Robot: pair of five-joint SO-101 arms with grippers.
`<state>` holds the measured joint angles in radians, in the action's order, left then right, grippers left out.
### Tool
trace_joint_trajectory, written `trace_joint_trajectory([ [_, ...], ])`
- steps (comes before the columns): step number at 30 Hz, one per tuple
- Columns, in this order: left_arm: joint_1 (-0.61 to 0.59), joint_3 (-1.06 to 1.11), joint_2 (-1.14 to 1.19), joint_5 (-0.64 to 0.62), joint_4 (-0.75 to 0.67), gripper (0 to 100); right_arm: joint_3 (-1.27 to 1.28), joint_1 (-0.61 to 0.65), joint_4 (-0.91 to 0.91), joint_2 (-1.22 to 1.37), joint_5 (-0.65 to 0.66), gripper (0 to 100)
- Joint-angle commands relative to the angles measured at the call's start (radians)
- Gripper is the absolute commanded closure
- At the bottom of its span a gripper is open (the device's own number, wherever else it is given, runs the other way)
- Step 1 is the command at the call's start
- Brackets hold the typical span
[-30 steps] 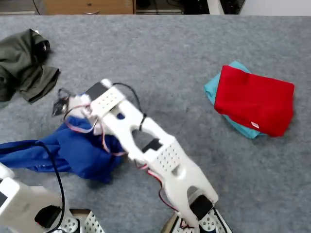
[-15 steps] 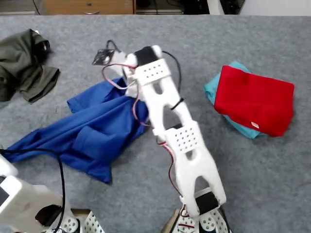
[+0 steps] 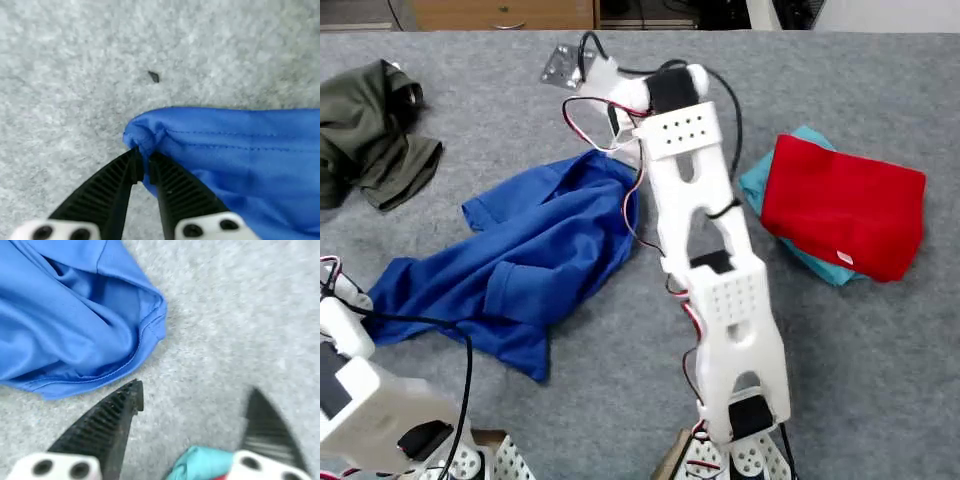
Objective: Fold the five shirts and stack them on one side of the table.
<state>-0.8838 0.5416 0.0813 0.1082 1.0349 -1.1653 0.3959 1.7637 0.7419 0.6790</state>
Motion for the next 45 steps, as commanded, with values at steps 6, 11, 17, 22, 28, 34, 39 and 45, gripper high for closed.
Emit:
trace_joint_trajectory([
  [6, 0.020, 0.003, 0.001, -0.043, -0.041, 98, 0.506, 0.298, 0.011, -0.383, -0.014, 81.4],
  [11, 0.020, 0.003, 0.001, -0.038, -0.041, 98, 0.828, 0.397, -0.129, -0.475, -0.060, 86.0],
  [17, 0.020, 0.003, 0.001, -0.038, -0.041, 98, 1.086, 0.469, -0.350, -0.481, -0.107, 81.0],
  [22, 0.020, 0.003, 0.001, -0.038, -0.041, 98, 1.178, 0.498, -0.456, -0.481, -0.124, 72.7],
  [28, 0.020, 0.003, 0.001, -0.038, -0.041, 98, 1.184, 0.383, -0.565, -0.481, -0.120, 92.8],
  [34, 0.020, 0.003, 0.001, -0.038, -0.041, 98, 1.153, 0.252, -0.657, -0.481, -0.063, 96.2],
  [39, 0.020, 0.003, 0.001, -0.038, -0.041, 98, 1.021, 0.202, -0.634, -0.433, -0.006, 95.7],
  [45, 0.020, 0.003, 0.001, -0.038, -0.041, 98, 0.768, 0.117, -0.555, -0.259, 0.046, 74.6],
])
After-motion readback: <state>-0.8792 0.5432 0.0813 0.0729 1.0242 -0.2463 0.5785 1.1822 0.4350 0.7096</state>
